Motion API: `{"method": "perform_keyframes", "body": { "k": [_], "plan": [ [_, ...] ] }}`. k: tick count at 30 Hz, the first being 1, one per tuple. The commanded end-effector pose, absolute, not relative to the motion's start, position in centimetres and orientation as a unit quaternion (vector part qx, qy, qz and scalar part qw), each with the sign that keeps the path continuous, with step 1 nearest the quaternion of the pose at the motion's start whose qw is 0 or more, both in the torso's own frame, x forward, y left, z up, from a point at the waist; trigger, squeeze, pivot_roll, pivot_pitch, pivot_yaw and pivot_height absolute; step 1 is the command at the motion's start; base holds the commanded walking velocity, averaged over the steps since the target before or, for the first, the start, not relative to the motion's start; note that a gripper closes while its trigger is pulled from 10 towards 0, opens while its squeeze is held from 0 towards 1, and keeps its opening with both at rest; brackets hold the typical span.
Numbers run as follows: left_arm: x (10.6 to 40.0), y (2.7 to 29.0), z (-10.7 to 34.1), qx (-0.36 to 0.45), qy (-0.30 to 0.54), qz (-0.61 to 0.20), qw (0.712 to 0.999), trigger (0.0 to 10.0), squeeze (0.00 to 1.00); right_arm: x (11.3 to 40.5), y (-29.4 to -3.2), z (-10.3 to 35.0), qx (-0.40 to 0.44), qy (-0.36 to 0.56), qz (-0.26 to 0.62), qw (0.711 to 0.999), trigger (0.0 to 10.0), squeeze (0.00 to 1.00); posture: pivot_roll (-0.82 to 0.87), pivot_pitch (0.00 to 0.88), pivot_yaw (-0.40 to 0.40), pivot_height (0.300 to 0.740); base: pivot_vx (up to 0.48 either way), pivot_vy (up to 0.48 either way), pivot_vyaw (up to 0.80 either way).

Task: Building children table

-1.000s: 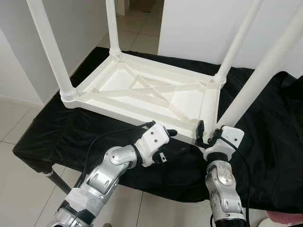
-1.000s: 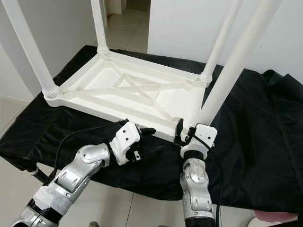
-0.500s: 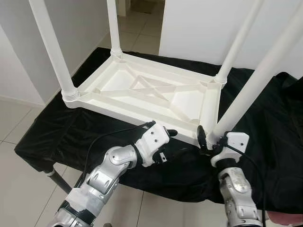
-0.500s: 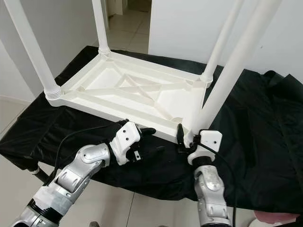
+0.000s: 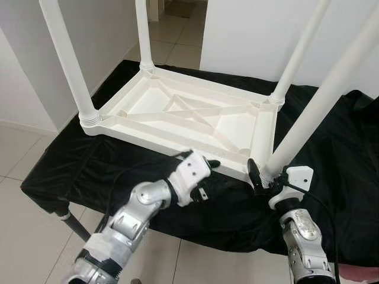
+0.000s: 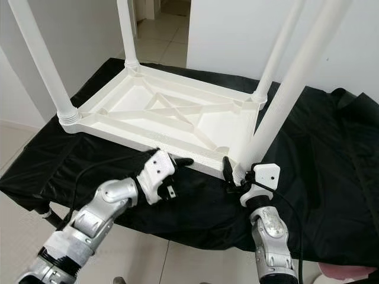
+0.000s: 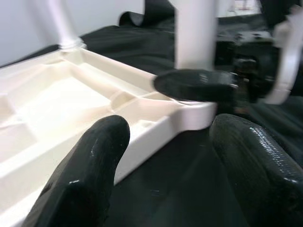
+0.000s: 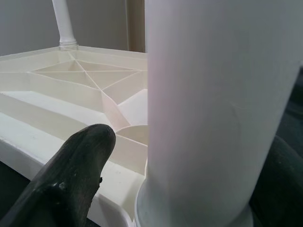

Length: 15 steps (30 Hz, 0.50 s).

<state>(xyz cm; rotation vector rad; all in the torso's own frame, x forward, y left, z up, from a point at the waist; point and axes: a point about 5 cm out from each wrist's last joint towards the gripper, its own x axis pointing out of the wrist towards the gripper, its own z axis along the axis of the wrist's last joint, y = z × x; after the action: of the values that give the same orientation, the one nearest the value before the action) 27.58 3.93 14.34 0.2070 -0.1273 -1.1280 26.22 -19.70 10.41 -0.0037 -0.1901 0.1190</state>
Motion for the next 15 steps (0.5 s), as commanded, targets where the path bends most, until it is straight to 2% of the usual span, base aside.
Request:
{"method": "perform_keyframes", "body": {
  "k": [1,10,15],
  "plan": [
    [27.5,3.8,14.3,0.103,-0.056,-0.549,0.827,10.0,0.0,26.1,-19.8,10.3,-0.013,-0.096,0.073,0.993,10.0,0.0,-0.07,0.0,-0.014,0.74,0.0,0.0,0.0],
    [27.8,3.6,14.6,0.12,-0.063,-0.567,0.813,10.0,0.0,26.3,-20.9,10.9,-0.032,-0.106,0.105,0.988,10.0,0.0,-0.08,0.0,-0.01,0.74,0.0,0.0,0.0],
    [27.2,2.6,14.6,0.115,-0.065,-0.589,0.797,10.0,0.0,26.7,-21.1,11.3,-0.044,-0.102,0.144,0.983,10.0,0.0,-0.07,0.0,-0.014,0.74,0.0,0.0,0.0]
  ]
}}
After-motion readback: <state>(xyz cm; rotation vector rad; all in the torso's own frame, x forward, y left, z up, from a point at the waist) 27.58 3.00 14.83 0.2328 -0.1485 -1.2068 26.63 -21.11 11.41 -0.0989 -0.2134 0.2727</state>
